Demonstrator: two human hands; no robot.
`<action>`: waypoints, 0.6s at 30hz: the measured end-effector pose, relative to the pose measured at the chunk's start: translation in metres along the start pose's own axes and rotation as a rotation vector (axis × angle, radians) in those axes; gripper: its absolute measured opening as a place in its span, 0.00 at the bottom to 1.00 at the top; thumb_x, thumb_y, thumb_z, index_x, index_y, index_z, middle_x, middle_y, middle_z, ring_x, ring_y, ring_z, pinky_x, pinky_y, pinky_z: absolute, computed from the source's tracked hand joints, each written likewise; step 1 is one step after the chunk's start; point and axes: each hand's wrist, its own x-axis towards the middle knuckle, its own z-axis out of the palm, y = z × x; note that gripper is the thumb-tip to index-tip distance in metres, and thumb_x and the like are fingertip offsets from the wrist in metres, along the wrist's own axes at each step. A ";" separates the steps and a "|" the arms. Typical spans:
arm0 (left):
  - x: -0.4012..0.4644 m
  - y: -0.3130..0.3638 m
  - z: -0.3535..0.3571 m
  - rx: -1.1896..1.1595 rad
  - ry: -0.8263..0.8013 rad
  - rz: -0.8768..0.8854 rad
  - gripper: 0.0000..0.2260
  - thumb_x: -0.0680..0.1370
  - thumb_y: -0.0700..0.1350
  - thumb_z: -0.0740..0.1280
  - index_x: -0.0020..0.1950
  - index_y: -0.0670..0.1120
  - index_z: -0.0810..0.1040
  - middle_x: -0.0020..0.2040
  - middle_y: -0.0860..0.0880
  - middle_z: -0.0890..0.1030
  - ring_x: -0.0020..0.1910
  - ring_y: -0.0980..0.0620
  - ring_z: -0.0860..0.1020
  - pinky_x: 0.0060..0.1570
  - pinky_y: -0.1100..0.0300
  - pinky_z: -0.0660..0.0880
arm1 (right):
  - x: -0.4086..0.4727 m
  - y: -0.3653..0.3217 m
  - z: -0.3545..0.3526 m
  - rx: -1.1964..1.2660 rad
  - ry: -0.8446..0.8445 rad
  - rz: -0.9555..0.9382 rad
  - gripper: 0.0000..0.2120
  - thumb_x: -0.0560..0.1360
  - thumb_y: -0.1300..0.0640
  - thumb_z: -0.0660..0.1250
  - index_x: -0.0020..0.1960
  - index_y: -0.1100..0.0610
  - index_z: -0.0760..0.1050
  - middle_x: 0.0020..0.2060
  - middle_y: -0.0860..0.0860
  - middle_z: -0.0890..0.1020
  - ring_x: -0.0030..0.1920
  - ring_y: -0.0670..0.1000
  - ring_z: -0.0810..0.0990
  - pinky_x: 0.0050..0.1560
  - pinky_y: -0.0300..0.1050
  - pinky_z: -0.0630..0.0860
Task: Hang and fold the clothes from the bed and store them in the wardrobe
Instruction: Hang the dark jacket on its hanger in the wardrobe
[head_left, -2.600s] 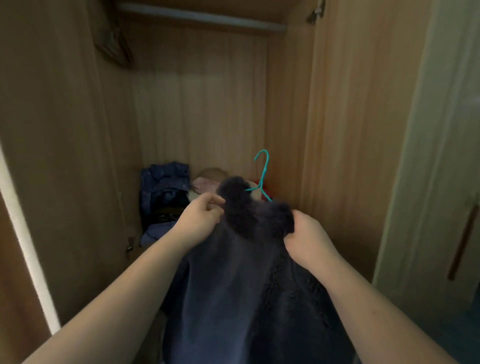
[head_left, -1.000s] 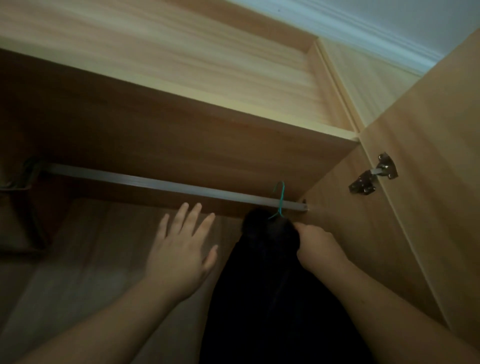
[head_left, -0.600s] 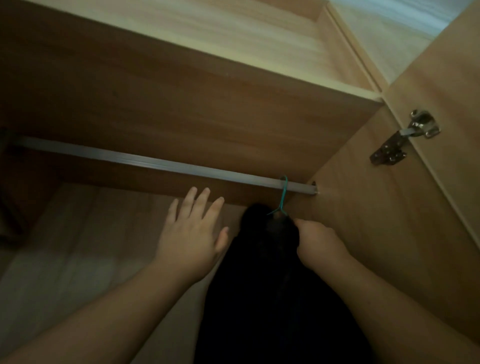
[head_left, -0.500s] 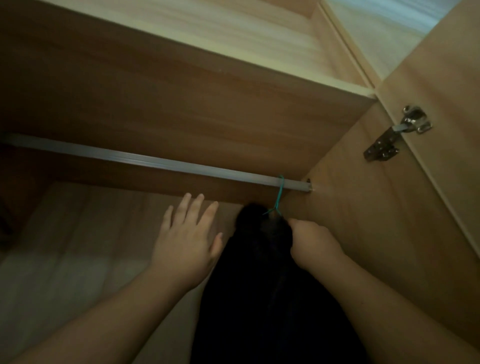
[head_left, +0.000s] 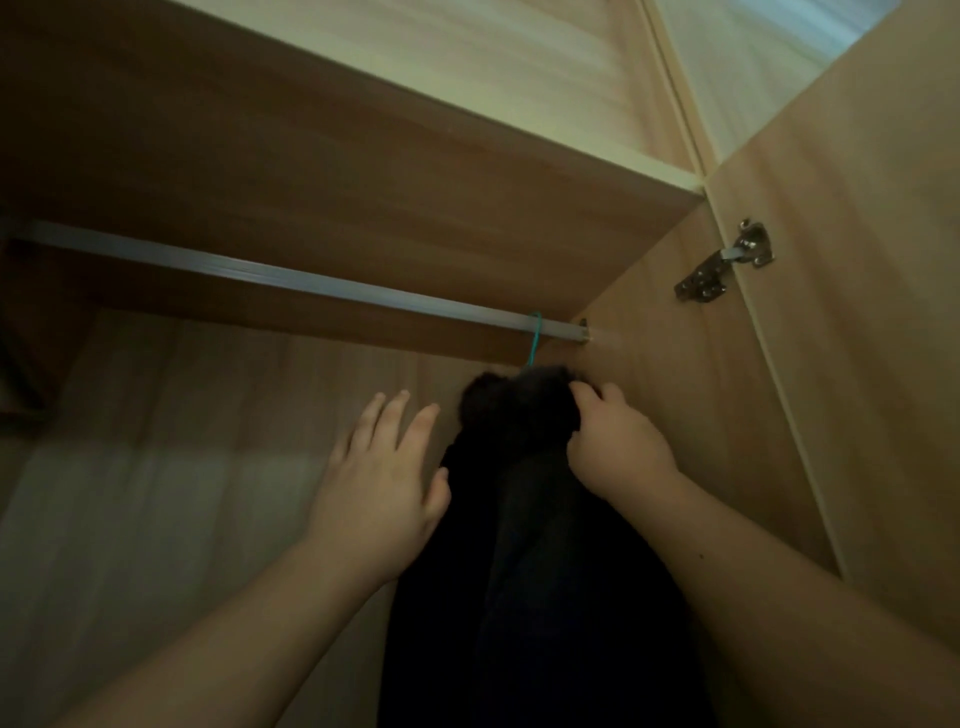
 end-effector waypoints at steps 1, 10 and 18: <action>-0.007 0.001 -0.004 -0.016 -0.017 -0.003 0.31 0.75 0.60 0.50 0.76 0.50 0.65 0.77 0.44 0.65 0.78 0.43 0.59 0.69 0.43 0.65 | -0.007 0.000 -0.002 0.008 -0.001 -0.004 0.30 0.80 0.56 0.61 0.79 0.48 0.55 0.74 0.55 0.62 0.65 0.60 0.72 0.58 0.55 0.75; -0.052 0.019 -0.051 -0.209 -0.119 -0.005 0.30 0.77 0.52 0.63 0.78 0.53 0.59 0.79 0.47 0.60 0.79 0.45 0.54 0.73 0.46 0.60 | -0.091 -0.014 -0.038 -0.037 -0.033 -0.007 0.33 0.81 0.54 0.59 0.81 0.44 0.50 0.81 0.48 0.47 0.78 0.57 0.55 0.72 0.55 0.67; -0.138 0.094 -0.081 -0.418 -0.330 0.055 0.30 0.80 0.53 0.60 0.80 0.55 0.52 0.80 0.50 0.55 0.80 0.49 0.50 0.76 0.51 0.55 | -0.242 -0.009 -0.092 -0.116 -0.174 0.078 0.32 0.80 0.55 0.59 0.81 0.43 0.52 0.81 0.46 0.54 0.79 0.49 0.53 0.74 0.49 0.64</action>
